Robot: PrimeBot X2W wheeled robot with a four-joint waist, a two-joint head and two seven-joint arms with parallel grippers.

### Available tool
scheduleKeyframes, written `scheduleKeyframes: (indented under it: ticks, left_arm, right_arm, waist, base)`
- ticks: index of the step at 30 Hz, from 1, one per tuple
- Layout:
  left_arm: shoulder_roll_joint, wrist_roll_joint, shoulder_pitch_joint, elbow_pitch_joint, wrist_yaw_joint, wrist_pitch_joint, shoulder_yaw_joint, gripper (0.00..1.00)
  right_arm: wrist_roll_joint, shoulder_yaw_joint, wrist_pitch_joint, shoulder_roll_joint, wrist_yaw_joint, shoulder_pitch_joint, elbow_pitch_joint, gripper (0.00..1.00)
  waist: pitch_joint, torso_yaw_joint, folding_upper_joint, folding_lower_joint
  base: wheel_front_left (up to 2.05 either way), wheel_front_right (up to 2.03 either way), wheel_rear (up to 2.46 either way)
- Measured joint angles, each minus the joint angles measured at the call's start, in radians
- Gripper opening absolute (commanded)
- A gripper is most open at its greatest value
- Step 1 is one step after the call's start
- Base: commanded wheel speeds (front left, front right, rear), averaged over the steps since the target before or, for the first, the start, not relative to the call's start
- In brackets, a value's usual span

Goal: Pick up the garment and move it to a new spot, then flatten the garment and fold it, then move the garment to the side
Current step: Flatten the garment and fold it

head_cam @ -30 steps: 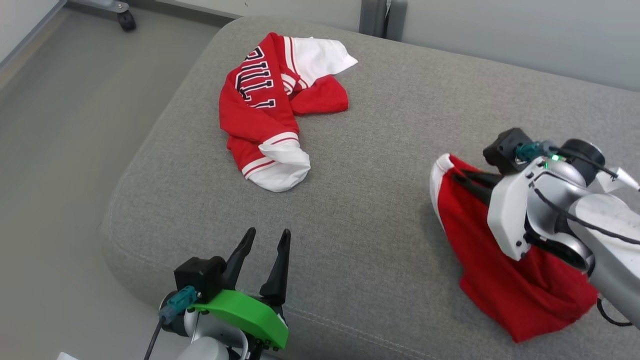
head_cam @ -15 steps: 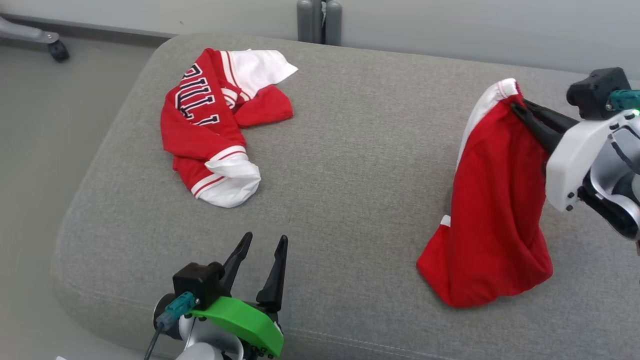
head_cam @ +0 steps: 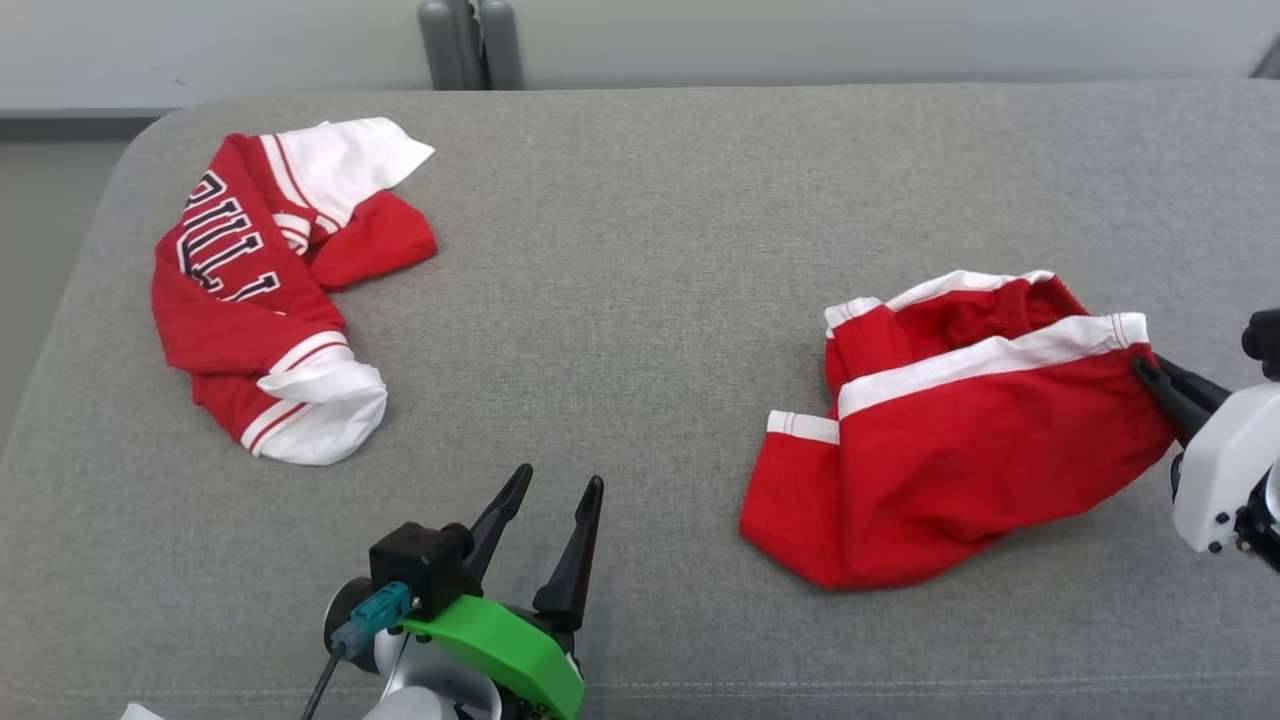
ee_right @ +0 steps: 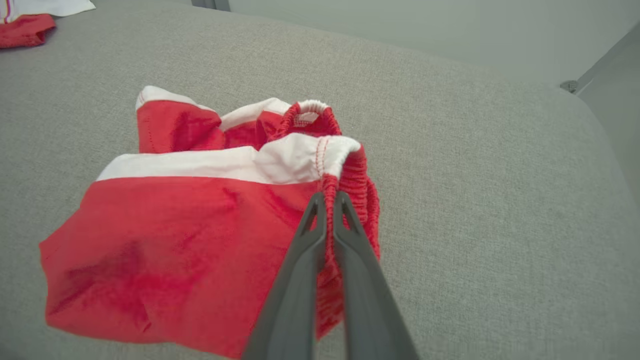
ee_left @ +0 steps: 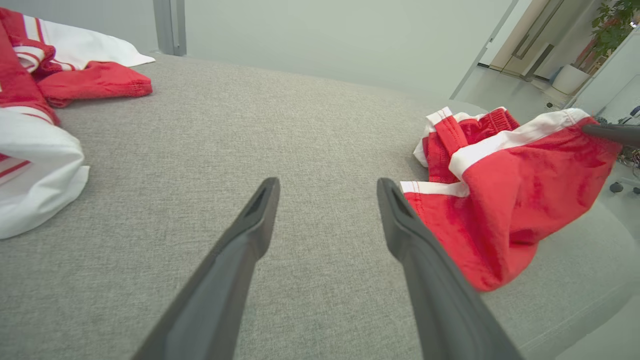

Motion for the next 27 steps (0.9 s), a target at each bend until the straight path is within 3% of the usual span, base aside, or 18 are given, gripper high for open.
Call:
scheduleKeyframes:
  ticks: [12, 16, 27]
  left_arm:
    - [-0.014, -0.031, -0.008, -0.033, -0.002, 0.031, 0.013, 1.0]
    - [-0.05, -0.087, -0.014, -0.037, -0.053, 0.09, -0.03, 1.0]
    - [-0.031, -0.068, -0.206, -0.031, -0.141, 0.186, -0.073, 1.0]
  right_arm:
    - [0.034, -0.028, -0.07, 0.008, -0.004, 0.09, 0.004, 0.0]
    - [0.038, -0.041, -0.088, 0.007, -0.005, 0.113, 0.01, 0.0]
    - [0.037, -0.027, -0.13, 0.043, -0.003, 0.109, -0.013, 0.0]
  waist:
    - [0.056, -0.154, 0.0, 0.0]
    - [0.09, -0.186, 0.0, 0.0]
    - [0.172, -0.228, 0.0, 0.0]
  base:
    - [0.0, 0.0, 0.0]
    - [0.0, 0.0, 0.0]
    - [0.0, 0.0, 0.0]
